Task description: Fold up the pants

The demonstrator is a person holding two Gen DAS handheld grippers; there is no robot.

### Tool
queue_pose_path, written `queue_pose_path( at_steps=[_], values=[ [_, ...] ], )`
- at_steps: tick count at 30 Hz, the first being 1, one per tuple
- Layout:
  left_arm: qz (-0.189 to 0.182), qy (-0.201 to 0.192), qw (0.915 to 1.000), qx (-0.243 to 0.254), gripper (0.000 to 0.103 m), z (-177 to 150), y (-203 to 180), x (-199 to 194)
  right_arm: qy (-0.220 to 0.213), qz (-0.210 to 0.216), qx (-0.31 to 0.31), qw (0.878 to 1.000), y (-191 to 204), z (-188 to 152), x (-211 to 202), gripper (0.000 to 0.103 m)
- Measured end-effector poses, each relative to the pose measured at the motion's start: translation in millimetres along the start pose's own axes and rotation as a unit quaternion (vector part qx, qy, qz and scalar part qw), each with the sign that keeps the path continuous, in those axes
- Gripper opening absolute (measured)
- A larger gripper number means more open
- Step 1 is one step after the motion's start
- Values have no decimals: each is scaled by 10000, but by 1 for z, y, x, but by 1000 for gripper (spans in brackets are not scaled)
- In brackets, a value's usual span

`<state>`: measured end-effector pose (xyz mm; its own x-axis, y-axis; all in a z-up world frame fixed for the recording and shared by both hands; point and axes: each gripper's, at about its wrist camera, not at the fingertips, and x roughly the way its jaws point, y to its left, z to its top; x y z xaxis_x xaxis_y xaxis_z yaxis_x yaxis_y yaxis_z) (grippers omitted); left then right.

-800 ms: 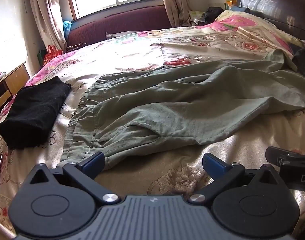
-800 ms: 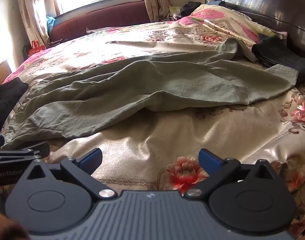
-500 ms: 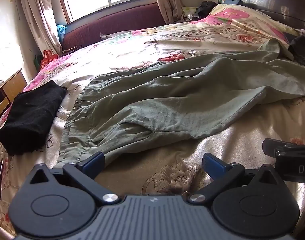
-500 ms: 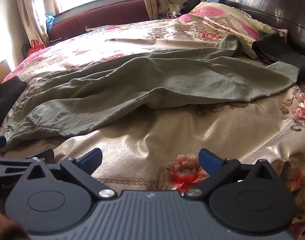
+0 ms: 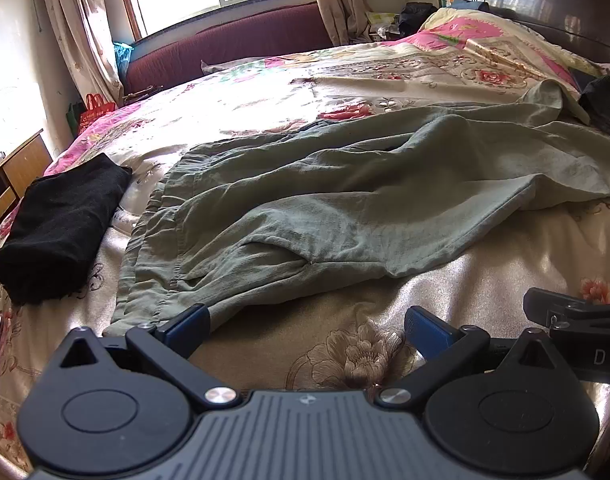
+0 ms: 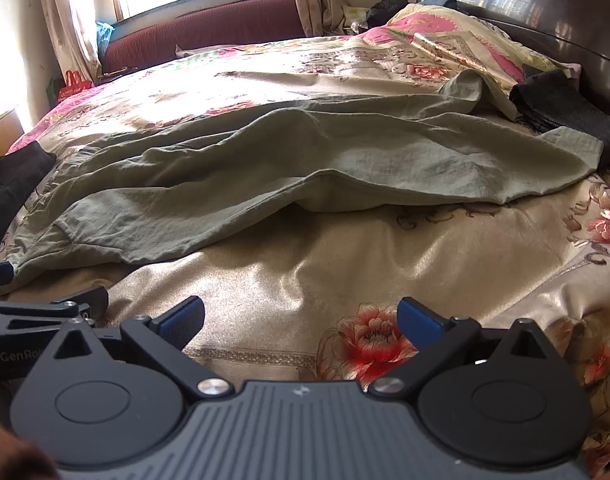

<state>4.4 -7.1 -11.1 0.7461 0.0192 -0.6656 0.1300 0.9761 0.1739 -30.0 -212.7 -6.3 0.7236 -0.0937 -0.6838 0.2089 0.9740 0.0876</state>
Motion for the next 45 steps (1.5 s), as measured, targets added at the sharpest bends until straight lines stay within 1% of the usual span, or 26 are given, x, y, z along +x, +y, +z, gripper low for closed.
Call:
queue_pose_path(
  at_steps=[17,45],
  values=[
    [87,-72,9999,107,103,0,-3,-2,46,16,13,10000,0,-1,3,102],
    [104,-86,9998,134,103,0,-3,-2,75,44,24,10000,3,-3,4,102]
  ],
)
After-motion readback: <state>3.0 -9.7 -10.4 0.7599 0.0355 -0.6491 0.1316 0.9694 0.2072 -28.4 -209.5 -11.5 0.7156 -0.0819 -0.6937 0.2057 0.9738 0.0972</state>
